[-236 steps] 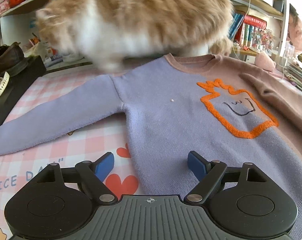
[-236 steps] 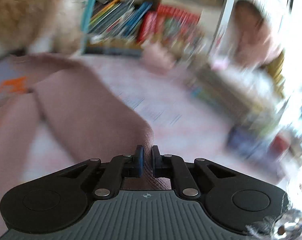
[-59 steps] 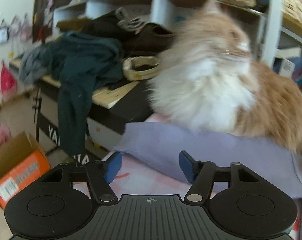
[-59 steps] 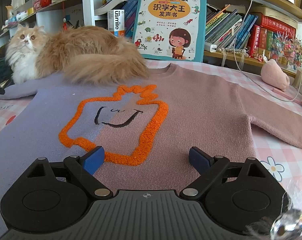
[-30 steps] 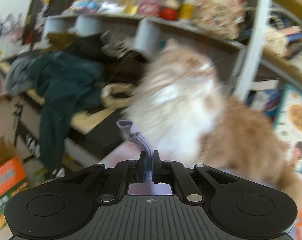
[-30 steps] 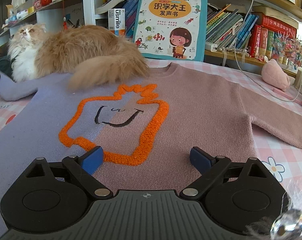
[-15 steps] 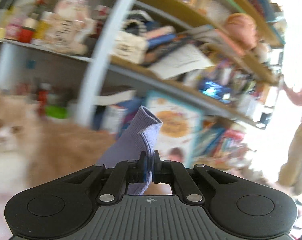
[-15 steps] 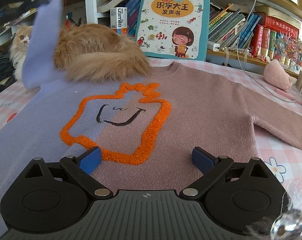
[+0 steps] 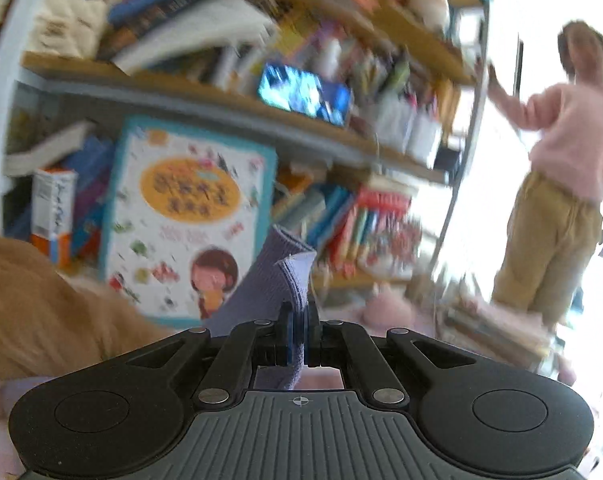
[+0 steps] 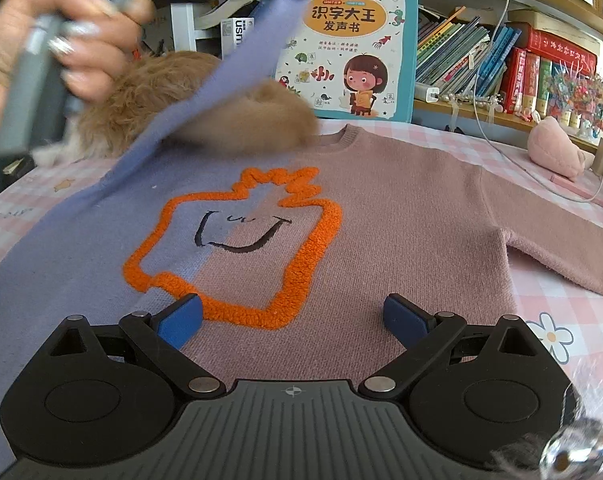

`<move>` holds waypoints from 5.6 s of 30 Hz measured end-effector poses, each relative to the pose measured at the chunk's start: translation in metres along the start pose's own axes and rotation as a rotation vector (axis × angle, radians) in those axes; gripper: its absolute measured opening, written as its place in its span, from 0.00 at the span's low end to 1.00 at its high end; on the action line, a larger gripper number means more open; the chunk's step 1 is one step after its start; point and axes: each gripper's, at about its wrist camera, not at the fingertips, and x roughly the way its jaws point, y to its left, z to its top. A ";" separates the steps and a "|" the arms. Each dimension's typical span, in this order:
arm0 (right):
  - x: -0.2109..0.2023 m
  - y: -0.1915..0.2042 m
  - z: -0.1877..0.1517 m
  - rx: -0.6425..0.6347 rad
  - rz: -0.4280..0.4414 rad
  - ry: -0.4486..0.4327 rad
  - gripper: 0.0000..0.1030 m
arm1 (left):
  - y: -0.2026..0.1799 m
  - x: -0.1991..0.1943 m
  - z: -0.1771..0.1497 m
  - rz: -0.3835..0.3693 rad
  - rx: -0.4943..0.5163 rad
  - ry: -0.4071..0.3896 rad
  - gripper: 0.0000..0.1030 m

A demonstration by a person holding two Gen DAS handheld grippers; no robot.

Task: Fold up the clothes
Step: 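Lift the lavender sleeve with the left gripper and fold it across the sweater body, then open the left gripper to lay the lavender sleeve on the body, then move the right gripper to the pink sleeve cuff and grasp it, then fold the pink sleeve across the sweater body with the right gripper and release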

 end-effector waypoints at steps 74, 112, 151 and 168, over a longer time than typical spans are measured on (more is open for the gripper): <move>-0.071 -0.097 -0.033 0.278 -0.223 0.058 0.09 | 0.064 -0.147 -0.127 0.276 0.021 0.359 0.19; -0.096 -0.247 -0.026 0.724 -0.403 -0.089 0.40 | 0.039 -0.132 -0.119 0.194 0.106 0.353 0.34; -0.093 -0.207 0.110 0.509 -0.264 -0.364 0.05 | 0.032 -0.138 -0.126 0.122 0.123 0.333 0.56; 0.034 -0.042 0.173 0.186 0.108 -0.224 0.05 | 0.030 -0.150 -0.119 0.141 0.132 0.308 0.58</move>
